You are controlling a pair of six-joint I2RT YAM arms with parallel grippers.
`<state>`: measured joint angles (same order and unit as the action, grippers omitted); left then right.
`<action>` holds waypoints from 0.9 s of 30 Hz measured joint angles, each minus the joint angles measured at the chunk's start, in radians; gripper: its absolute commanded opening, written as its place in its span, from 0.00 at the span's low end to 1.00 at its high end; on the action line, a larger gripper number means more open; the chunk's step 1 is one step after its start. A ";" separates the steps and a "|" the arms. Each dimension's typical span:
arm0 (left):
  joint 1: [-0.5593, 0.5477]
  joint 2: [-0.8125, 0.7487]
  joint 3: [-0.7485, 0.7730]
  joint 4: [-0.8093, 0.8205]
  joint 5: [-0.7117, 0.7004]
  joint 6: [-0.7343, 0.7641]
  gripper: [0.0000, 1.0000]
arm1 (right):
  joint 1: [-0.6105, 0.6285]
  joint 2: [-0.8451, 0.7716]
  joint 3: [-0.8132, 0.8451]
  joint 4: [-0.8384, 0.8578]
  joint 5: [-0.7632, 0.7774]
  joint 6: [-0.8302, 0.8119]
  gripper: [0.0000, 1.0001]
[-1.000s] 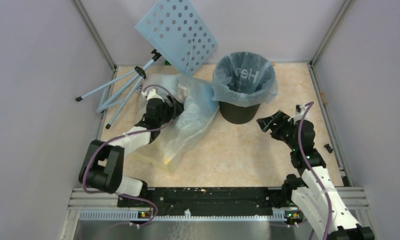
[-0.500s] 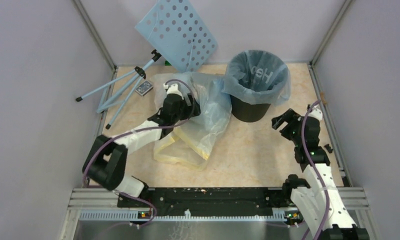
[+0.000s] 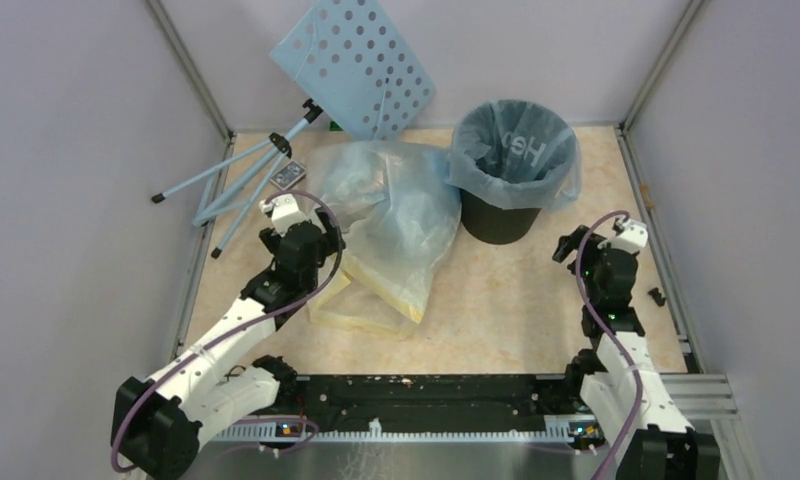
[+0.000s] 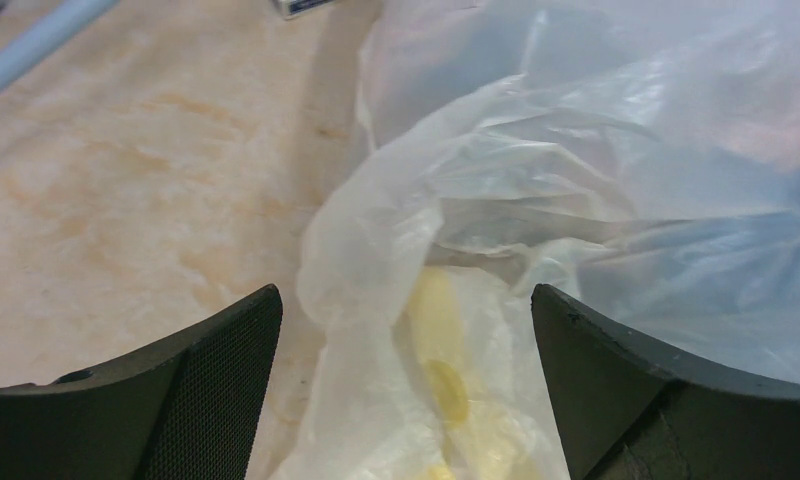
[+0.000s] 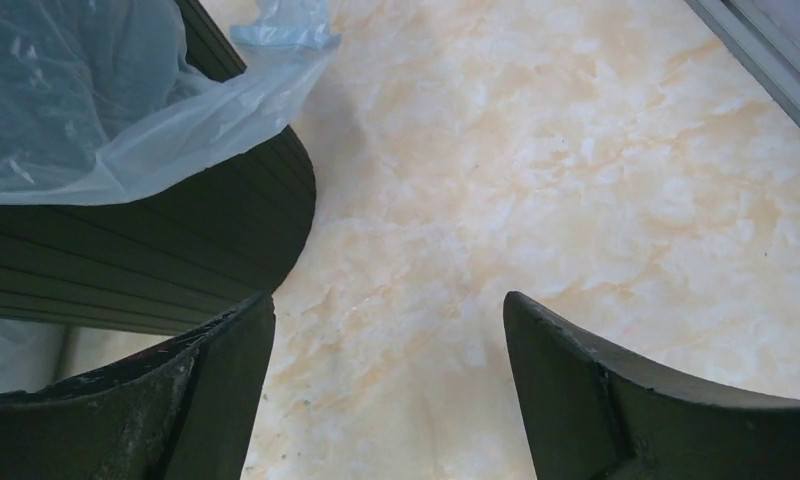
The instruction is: Put the trash bags into the trash bin
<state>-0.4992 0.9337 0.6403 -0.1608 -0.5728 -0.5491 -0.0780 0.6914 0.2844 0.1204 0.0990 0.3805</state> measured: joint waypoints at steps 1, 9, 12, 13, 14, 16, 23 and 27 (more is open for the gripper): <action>0.000 -0.003 -0.014 0.011 -0.029 0.005 0.99 | 0.005 0.016 -0.021 0.043 0.005 -0.024 0.84; 0.001 -0.043 -0.176 0.224 -0.175 0.196 0.99 | 0.140 0.256 -0.086 0.396 0.053 -0.200 0.85; 0.001 -0.066 -0.245 0.346 -0.118 0.271 0.99 | 0.148 0.353 -0.138 0.550 0.078 -0.256 0.84; 0.001 -0.065 -0.271 0.389 -0.098 0.295 0.99 | 0.148 0.391 -0.156 0.607 0.090 -0.277 0.84; 0.001 -0.059 -0.291 0.425 -0.086 0.317 0.99 | 0.148 0.430 -0.167 0.652 0.101 -0.295 0.84; 0.002 -0.027 -0.320 0.494 -0.080 0.366 0.99 | 0.148 0.502 -0.174 0.743 0.116 -0.330 0.83; 0.135 0.157 -0.324 0.652 -0.045 0.425 0.99 | 0.157 0.771 -0.155 0.995 0.180 -0.354 0.89; 0.245 0.238 -0.354 0.790 0.014 0.449 0.99 | 0.161 0.771 -0.144 1.043 0.185 -0.364 0.90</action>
<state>-0.2546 1.1717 0.2859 0.6292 -0.5583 -0.1005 0.0826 1.4624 0.1402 1.1637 0.2840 0.0166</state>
